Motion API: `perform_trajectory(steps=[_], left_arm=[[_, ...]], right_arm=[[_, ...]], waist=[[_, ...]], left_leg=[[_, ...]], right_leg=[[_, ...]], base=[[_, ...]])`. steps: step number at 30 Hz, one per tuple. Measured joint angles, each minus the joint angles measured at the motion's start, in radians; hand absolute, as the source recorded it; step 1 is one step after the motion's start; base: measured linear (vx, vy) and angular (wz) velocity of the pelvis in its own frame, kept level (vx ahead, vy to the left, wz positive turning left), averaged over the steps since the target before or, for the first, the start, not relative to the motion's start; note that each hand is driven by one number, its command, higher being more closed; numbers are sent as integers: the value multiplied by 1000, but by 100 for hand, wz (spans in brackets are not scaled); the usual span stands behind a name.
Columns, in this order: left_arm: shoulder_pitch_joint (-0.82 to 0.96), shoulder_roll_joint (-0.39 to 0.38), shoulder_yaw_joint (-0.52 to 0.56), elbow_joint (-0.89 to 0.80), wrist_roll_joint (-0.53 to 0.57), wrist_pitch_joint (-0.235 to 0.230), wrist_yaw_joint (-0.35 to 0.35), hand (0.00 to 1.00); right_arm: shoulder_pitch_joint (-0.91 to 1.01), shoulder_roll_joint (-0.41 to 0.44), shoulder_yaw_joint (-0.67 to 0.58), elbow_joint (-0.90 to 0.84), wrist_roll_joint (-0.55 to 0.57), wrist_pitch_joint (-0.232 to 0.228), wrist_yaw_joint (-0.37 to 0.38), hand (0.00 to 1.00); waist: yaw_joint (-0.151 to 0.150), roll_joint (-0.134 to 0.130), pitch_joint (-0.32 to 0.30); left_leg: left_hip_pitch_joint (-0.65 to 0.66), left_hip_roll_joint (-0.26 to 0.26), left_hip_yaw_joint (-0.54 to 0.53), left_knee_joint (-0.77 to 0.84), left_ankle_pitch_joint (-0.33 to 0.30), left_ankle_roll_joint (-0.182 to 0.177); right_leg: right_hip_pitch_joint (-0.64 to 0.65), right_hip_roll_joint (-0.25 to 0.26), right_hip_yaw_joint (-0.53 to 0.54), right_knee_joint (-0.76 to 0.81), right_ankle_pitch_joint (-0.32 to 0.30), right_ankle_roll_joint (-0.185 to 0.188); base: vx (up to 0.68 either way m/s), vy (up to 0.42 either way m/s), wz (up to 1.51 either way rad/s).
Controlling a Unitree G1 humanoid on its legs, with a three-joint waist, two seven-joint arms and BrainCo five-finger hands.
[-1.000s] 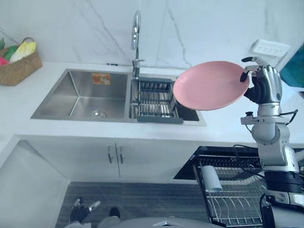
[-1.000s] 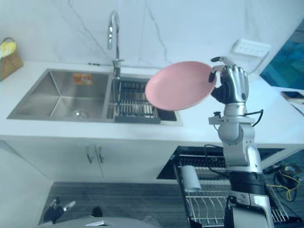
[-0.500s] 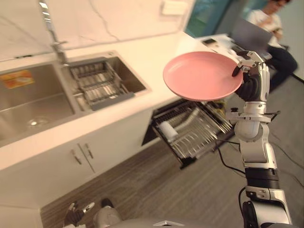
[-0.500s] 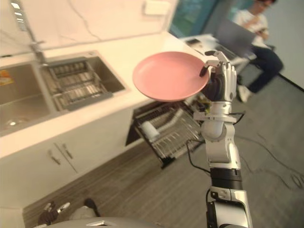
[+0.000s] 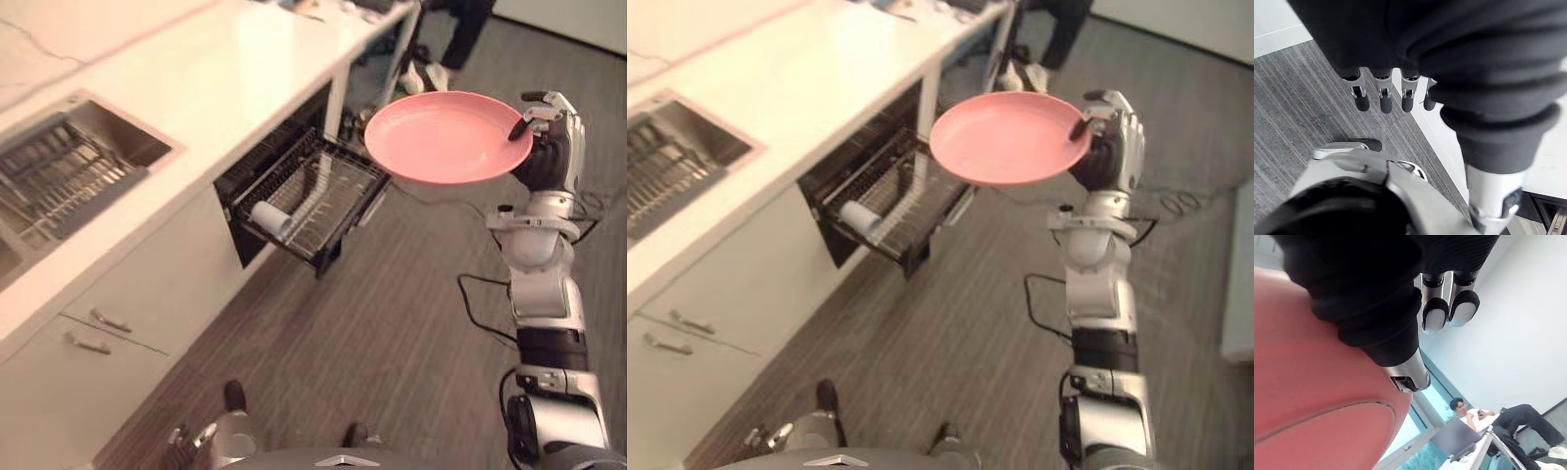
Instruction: Walk over to the sink, pick up the cup, carry it to the dishwasher, place the cup inside the dishwasher, then close the dishwasher door
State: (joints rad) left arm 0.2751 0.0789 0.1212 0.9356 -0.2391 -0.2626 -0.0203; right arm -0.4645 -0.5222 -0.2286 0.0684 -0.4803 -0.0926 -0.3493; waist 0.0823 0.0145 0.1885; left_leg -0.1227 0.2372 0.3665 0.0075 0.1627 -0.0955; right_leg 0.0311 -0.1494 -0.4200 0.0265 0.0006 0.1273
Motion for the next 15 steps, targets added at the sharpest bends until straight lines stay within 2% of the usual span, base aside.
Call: perform_trajectory(steps=[2,7,9,13,15], left_arm=[[-22,3,-7,-1,-7,-2,0,0],[-28,2,-10,-3,-12,-1,-7,0],[-50,4,-16,-5,-15,4,-9,0],[-75,10,-16,-24,-18,5,-12,0],[-107,20,-14,-29,-37,5,-19,0]], right_arm=[[-23,0,3,37,-16,36,2,100],[-54,-8,24,84,-37,69,22,100],[-107,-60,29,142,-37,78,22,100],[-164,-107,34,190,-35,100,20,100],[-225,-145,72,210,-34,123,22,100]], waist=[[1,0,18],[6,4,41],[7,12,82],[11,11,130],[24,10,165]], left_leg=[[0,-20,-12,-18,6,8],[-10,-54,-79,-30,5,14],[-42,-67,-98,-29,4,17],[-92,-85,-123,-29,14,31],[-136,-95,-131,-27,20,40]], right_leg=[[4,-11,-4,-21,19,7],[7,-28,-30,-37,28,17],[-15,-38,-38,-36,34,27],[-49,-51,-63,-36,45,32],[-85,-58,-66,-37,57,33]], base=[[51,63,4],[45,26,11],[-37,61,19],[-35,50,17],[-32,59,12]])
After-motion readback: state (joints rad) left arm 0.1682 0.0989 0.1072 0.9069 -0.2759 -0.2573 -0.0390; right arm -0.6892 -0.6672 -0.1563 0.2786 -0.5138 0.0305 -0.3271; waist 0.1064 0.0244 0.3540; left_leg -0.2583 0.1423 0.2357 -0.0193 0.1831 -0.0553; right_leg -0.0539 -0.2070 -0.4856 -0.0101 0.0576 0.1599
